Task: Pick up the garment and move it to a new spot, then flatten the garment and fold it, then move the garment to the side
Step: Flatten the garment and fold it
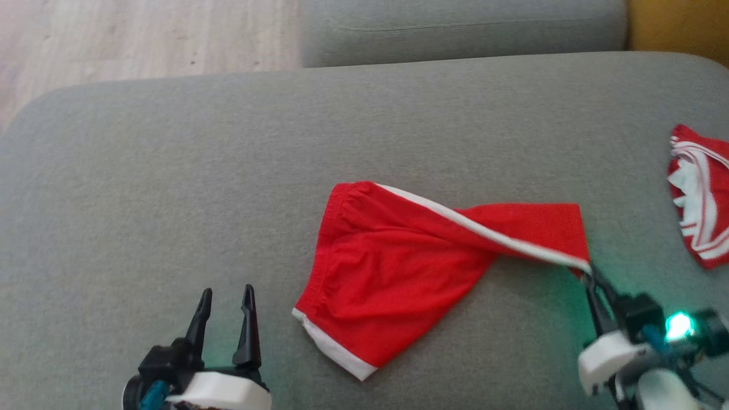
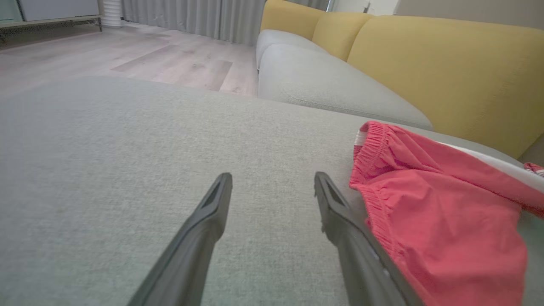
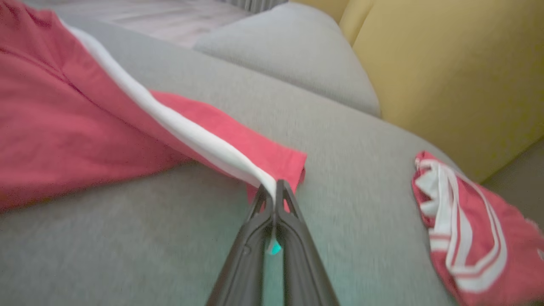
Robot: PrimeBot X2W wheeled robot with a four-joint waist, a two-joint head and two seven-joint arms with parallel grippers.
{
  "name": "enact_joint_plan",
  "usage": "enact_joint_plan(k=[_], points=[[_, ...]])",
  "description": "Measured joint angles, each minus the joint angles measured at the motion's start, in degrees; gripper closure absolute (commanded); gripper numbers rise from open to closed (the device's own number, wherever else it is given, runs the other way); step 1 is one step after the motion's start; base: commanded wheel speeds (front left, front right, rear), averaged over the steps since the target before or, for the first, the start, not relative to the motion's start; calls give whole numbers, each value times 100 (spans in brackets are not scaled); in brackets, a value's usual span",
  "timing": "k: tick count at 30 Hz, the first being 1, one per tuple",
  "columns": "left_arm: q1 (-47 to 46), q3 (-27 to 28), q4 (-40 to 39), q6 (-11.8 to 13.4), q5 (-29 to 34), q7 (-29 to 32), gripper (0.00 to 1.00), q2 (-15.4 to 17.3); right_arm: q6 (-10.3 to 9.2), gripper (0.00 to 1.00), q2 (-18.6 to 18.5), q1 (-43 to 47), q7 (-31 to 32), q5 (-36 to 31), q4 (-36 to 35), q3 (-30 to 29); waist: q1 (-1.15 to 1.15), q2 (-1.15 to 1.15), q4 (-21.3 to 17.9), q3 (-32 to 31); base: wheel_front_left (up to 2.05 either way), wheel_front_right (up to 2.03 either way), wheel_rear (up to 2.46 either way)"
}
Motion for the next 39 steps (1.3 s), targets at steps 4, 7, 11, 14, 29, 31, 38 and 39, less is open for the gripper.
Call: enact_joint_plan(k=[4, 7, 11, 14, 29, 31, 38, 39], points=[[-93, -102, 5, -44, -63, 0, 0, -1, 0, 34, 13, 147, 0, -1, 247, 25, -1, 0, -131, 25, 0, 0, 0], [-430, -374, 115, -208, -220, 0, 0, 0, 0, 0, 73, 70, 0, 88, 266, 12, 0, 0, -182, 88, 0, 0, 0], [-1170, -915, 517, -404, -876, 0, 0, -5, 0, 0, 141, -49, 0, 153, 63, 51, 1, 0, -262, 207, 0, 0, 0], [-1881, -1363, 1055, -476, -1684, 18, 0, -19, 0, 0, 207, -121, 0, 166, -65, 178, 0, 0, -339, 292, 0, 0, 0], [-4179, -2297, 3457, -270, -3405, 2163, 0, -83, 0, 0, 278, -352, 0, 261, -435, 559, 1, 0, -705, 599, 0, 0, 0], [-4241, -2415, 3553, -277, -3506, 2315, 0, -83, 0, 0, 300, -374, -1, 287, -525, 547, 1, 0, -699, 617, 0, 0, 0], [-4240, -2697, 3586, -278, -4022, 2381, 0, -93, 0, 0, 380, -375, -1, 354, -651, 517, 0, 0, -632, 641, 0, 0, 0], [-4240, -2753, 3579, -285, -4108, 2404, 0, -91, 0, 0, 398, -375, 0, 354, -651, 517, 0, 0, -624, 643, 0, 0, 0]])
